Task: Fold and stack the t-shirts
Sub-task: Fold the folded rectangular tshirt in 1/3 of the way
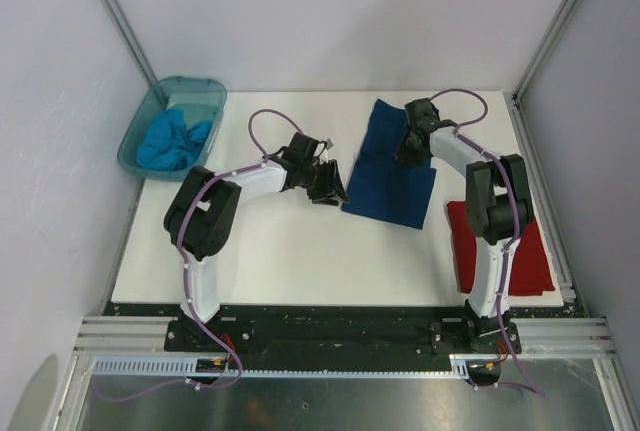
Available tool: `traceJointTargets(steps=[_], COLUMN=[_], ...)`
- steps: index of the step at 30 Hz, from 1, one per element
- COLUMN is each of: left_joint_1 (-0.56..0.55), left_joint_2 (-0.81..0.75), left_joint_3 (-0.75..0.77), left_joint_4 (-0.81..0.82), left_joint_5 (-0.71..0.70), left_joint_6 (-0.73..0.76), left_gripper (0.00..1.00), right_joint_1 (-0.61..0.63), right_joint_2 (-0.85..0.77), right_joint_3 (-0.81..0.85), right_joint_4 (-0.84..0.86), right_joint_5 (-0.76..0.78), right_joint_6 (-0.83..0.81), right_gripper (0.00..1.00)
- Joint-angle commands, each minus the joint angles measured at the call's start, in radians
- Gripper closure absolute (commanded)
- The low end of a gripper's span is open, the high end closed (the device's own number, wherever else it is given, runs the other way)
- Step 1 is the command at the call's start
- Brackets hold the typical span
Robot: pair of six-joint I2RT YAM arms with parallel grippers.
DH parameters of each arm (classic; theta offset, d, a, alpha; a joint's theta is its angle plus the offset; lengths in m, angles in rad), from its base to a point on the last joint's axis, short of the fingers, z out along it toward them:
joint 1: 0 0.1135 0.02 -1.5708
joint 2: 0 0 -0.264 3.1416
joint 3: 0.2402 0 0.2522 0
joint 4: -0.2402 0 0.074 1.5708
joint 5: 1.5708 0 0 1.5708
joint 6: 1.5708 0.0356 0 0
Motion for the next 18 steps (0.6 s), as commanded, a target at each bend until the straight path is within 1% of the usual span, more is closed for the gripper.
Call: traceJointTargets(steps=[1,4,8,12,18], left_joint_1=[-0.009,-0.015,-0.022,-0.024,-0.025], left_joint_2=[0.006,0.025,0.039,0.042,0.047], left_joint_3=[0.001,0.01,0.013,0.004,-0.002], left_joint_4=[0.066,0.065,0.063,0.057,0.054], left_joint_5=[-0.018,-0.052,-0.096,-0.12,-0.131], left_joint_6=[-0.064,-0.083,-0.095,-0.095,-0.092], left_gripper=[0.57,0.6,0.62,0.62,0.61], right_joint_1=[0.02,0.05,0.087,0.118,0.131], right_joint_2=[-0.112,-0.112,-0.067,-0.027,0.022], right_joint_3=[0.015,0.025,0.059,0.07,0.092], right_joint_4=[-0.009,0.012,0.017,0.035,0.074], right_joint_5=[0.0,-0.027,-0.071,-0.102,-0.139], right_joint_6=[-0.019,-0.035,-0.041,-0.037,-0.032], right_gripper=[0.83,0.82,0.82,0.82,0.82])
